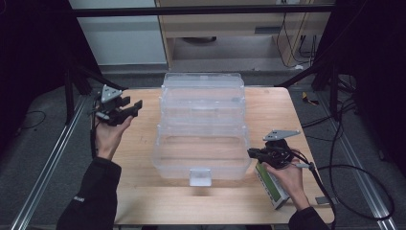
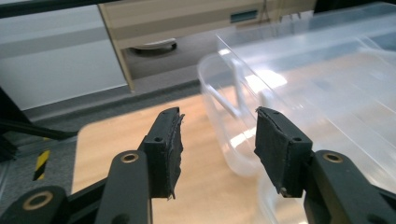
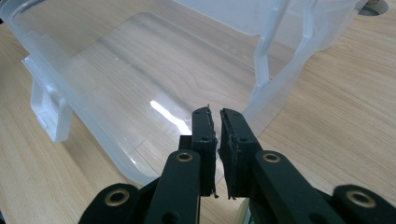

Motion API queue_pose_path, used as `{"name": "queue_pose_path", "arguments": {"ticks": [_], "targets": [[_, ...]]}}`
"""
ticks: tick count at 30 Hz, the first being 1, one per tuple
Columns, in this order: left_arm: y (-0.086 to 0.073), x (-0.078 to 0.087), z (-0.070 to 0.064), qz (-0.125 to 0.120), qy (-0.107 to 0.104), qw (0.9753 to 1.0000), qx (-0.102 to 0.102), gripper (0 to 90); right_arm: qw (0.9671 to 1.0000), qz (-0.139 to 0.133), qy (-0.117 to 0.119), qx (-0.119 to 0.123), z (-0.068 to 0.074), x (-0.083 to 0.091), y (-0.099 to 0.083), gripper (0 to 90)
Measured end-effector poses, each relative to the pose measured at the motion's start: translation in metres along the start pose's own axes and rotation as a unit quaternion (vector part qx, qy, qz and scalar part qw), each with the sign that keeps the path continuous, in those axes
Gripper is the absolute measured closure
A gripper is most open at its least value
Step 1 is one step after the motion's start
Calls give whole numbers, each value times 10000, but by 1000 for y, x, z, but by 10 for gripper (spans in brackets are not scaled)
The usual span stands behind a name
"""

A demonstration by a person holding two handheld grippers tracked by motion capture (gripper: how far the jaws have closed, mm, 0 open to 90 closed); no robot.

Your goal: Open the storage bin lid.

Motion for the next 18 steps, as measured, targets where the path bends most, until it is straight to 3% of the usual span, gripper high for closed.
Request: {"name": "queue_pose_path", "arguments": {"ticks": [3, 5, 7, 10, 12, 14, 16, 18], "targets": [[-18, 12, -10, 5, -109, 9999, 85, 479, 10000, -1, -41, -12, 1, 0, 0, 845], [-32, 16, -19, 168, -120, 9998, -57, 473, 10000, 1, -85, 16, 3, 0, 0, 845], [-46, 16, -26, 290, -319, 9991, -63, 481, 9999, 9, -122, 23, 3, 0, 1, 842], [-62, 14, -36, 547, -415, 9975, -170, 490, 9998, 2, -174, 27, 4, 0, 0, 831], [-69, 13, -42, 691, -418, 9963, -284, 494, 9998, 9, -177, 28, 4, 0, 0, 829], [-75, 11, -47, 794, -594, 9948, -229, 503, 9998, 0, -193, 44, 4, -1, 0, 809], [-79, 10, -52, 921, -566, 9934, -386, 507, 9998, 6, -212, 21, 4, -3, 0, 784], [-82, 8, -55, 989, -644, 9922, -392, 514, 9997, 0, -238, 28, 4, -3, 0, 784]]}}
Point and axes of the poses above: each handheld gripper's, and its own axes: x roughly backward along the jaws, y roughly out of its top, z roughly to its left, the point moved 1 cm from there along -x, roughly forward along the jaws, and after that the axes turned 7 degrees about -y, right-handed, at the moved point
